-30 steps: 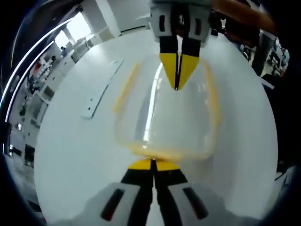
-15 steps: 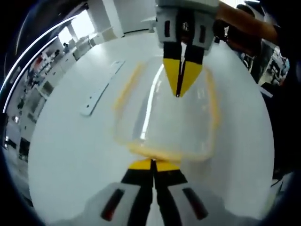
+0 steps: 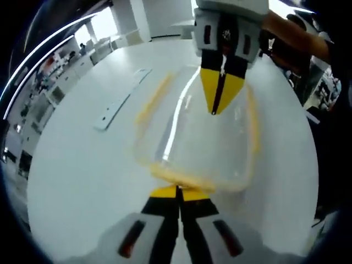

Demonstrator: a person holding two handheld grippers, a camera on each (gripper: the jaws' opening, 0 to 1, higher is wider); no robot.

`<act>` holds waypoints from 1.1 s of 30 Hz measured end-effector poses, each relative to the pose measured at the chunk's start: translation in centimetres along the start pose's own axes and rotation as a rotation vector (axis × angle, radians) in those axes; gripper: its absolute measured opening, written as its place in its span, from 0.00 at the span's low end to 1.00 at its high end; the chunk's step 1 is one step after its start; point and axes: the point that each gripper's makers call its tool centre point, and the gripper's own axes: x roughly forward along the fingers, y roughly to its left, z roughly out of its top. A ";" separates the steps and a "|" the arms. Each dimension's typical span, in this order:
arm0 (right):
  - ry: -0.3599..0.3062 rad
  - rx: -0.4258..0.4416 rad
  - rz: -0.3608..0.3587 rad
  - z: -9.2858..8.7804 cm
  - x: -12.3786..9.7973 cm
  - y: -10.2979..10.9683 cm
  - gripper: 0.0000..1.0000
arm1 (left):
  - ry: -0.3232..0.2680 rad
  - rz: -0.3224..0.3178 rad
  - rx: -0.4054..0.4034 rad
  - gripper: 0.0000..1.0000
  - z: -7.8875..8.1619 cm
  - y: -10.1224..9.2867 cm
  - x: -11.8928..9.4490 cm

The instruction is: Snap each plastic latch of the storage box into its locked position after aligning the lid with the box until every specified latch is closed and the lid sits flush.

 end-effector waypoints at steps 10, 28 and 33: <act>-0.002 -0.005 -0.008 0.1 0.0 0.0 0.00 | 0.003 0.047 0.027 0.00 -0.1 0.1 0.0; -0.046 -0.037 -0.076 0.9 0.4 0.3 0.00 | -0.162 0.167 0.103 0.00 2.2 1.9 -2.7; -0.078 -0.031 -0.073 2.6 1.9 0.3 0.00 | -0.166 0.152 0.090 0.00 1.7 1.7 -2.6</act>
